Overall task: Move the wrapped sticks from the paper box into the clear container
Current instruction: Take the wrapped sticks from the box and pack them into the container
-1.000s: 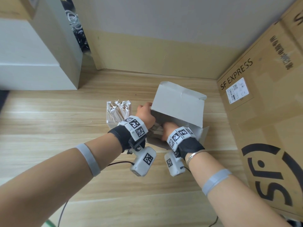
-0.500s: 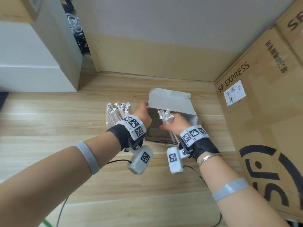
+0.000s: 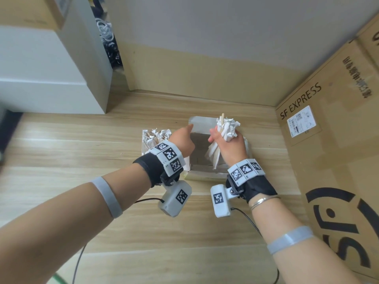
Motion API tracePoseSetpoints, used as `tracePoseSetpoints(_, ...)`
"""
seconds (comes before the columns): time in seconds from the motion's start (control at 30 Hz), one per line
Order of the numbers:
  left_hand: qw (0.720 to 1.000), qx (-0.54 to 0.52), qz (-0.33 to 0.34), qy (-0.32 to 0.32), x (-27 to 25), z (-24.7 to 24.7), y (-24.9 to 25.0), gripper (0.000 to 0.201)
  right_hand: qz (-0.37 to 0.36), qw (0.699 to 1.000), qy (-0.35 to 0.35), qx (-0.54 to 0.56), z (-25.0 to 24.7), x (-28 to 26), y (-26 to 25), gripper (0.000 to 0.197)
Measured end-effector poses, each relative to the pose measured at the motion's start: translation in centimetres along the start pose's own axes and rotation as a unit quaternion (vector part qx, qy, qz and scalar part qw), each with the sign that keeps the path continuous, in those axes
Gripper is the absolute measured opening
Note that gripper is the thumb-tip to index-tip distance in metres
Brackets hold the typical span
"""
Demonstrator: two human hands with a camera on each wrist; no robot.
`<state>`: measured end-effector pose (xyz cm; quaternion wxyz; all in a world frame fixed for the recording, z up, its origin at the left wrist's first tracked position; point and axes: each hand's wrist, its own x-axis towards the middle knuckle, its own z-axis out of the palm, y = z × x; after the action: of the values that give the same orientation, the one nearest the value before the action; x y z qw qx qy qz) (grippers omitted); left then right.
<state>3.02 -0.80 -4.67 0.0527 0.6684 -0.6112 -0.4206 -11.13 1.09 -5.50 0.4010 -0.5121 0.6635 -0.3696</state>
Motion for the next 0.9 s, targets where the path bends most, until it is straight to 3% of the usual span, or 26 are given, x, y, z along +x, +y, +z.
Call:
tracePoseSetpoints(0.17,0.995,-0.037,0.054,0.076,0.4,-2.0,-1.7,0.063,-0.065,0.997,0.030,0.001,1.3,0.4,-2.0,0.040)
tracePoseSetpoints(0.33,0.988,-0.029,0.071,0.131,0.3,-3.9,-3.8,0.054,-0.114,0.992,0.017,0.047,3.5,0.4,-4.5,0.038)
tracePoseSetpoints(0.5,0.996,0.029,0.029,0.083,0.4,-4.8,-6.3,0.049,-0.135,0.985,-0.002,0.105,5.9,0.4,-6.6,0.041)
tracePoseSetpoints(0.6,0.998,0.005,0.006,0.056,0.5,-5.1,-7.4,0.050,-0.135,0.977,-0.021,0.161,7.3,0.4,-7.8,0.037)
tracePoseSetpoints(0.7,0.998,-0.021,0.008,0.062,0.5,-5.5,-7.9,0.039,-0.106,0.973,-0.034,0.201,8.7,0.7,-8.2,0.041)
tracePoseSetpoints(0.9,0.997,-0.033,0.012,0.063,0.7,-6.3,-8.4,0.026,0.040,0.964,-0.037,0.261,10.5,1.3,-7.1,0.034)
